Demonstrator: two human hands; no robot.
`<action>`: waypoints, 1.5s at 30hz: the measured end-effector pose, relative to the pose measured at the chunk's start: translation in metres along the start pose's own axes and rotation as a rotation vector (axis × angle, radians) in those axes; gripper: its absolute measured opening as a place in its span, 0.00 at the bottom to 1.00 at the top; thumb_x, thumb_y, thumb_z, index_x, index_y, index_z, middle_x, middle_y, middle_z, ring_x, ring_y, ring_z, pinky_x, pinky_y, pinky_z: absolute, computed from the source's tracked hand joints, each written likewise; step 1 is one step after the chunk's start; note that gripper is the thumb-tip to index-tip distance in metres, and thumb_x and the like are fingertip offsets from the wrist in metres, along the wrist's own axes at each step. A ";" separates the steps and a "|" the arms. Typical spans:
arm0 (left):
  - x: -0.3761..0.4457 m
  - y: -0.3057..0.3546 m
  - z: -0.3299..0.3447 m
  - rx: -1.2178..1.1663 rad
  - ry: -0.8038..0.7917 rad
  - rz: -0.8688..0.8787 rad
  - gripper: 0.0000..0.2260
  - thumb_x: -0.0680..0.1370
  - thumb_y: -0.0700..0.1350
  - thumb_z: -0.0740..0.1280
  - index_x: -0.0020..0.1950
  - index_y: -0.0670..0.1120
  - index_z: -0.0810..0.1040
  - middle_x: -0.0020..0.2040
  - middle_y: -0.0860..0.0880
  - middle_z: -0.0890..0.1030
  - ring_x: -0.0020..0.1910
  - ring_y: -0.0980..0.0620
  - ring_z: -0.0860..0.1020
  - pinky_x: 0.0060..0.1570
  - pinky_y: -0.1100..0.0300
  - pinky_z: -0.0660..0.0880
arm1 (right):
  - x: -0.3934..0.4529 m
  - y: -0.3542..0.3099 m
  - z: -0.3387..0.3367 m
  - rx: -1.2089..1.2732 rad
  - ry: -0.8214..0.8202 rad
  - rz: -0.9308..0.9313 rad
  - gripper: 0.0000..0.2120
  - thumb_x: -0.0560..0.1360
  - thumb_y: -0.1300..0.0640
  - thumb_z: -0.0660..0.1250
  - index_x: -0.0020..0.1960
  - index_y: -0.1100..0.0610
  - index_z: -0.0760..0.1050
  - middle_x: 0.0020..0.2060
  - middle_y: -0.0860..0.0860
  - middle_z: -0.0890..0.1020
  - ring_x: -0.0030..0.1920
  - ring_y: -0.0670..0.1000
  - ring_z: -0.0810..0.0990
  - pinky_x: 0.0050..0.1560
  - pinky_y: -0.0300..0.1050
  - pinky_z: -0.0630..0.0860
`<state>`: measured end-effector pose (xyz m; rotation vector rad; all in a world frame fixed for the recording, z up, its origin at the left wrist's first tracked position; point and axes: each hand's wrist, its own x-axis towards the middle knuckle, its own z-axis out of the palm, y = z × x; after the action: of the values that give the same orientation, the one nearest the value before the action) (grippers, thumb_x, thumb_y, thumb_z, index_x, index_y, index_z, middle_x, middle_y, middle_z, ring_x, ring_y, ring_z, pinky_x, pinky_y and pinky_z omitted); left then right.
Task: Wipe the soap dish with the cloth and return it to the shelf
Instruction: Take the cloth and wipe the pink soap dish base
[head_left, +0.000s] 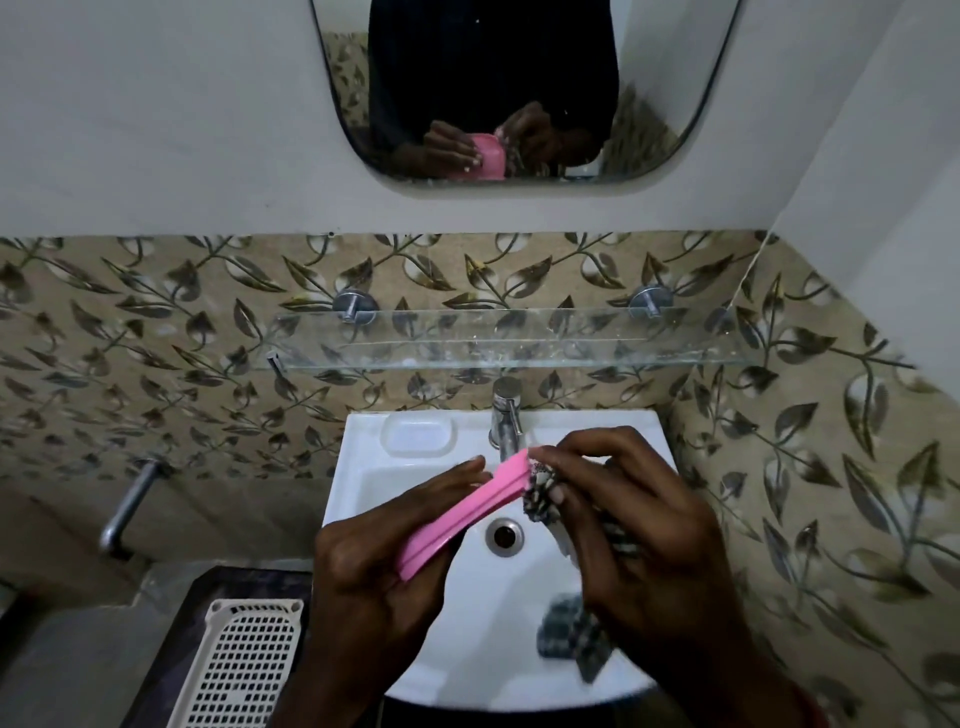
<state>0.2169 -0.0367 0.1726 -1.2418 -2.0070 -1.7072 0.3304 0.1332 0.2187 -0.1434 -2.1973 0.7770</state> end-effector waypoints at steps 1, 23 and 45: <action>0.001 0.001 -0.001 0.011 -0.022 0.016 0.15 0.75 0.41 0.71 0.62 0.42 0.84 0.63 0.53 0.86 0.60 0.57 0.85 0.59 0.64 0.80 | -0.002 -0.005 0.004 0.015 -0.038 -0.020 0.13 0.79 0.66 0.66 0.60 0.57 0.83 0.55 0.50 0.79 0.44 0.39 0.79 0.47 0.31 0.75; -0.014 -0.003 0.007 0.073 -0.189 -0.191 0.26 0.74 0.37 0.73 0.72 0.49 0.79 0.64 0.61 0.84 0.53 0.60 0.86 0.52 0.70 0.79 | -0.011 0.002 0.013 0.568 -0.144 0.262 0.09 0.77 0.55 0.72 0.56 0.49 0.85 0.55 0.51 0.82 0.54 0.50 0.85 0.49 0.40 0.82; 0.000 0.017 0.011 -0.047 -0.152 -0.071 0.20 0.78 0.41 0.66 0.69 0.39 0.80 0.72 0.45 0.80 0.72 0.47 0.78 0.66 0.59 0.77 | -0.035 -0.026 0.029 0.095 -0.184 -0.114 0.16 0.85 0.54 0.62 0.71 0.44 0.75 0.54 0.39 0.71 0.38 0.39 0.74 0.37 0.39 0.74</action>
<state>0.2327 -0.0278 0.1813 -1.3705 -2.1313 -1.7502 0.3370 0.0864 0.1963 0.1046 -2.3125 0.8574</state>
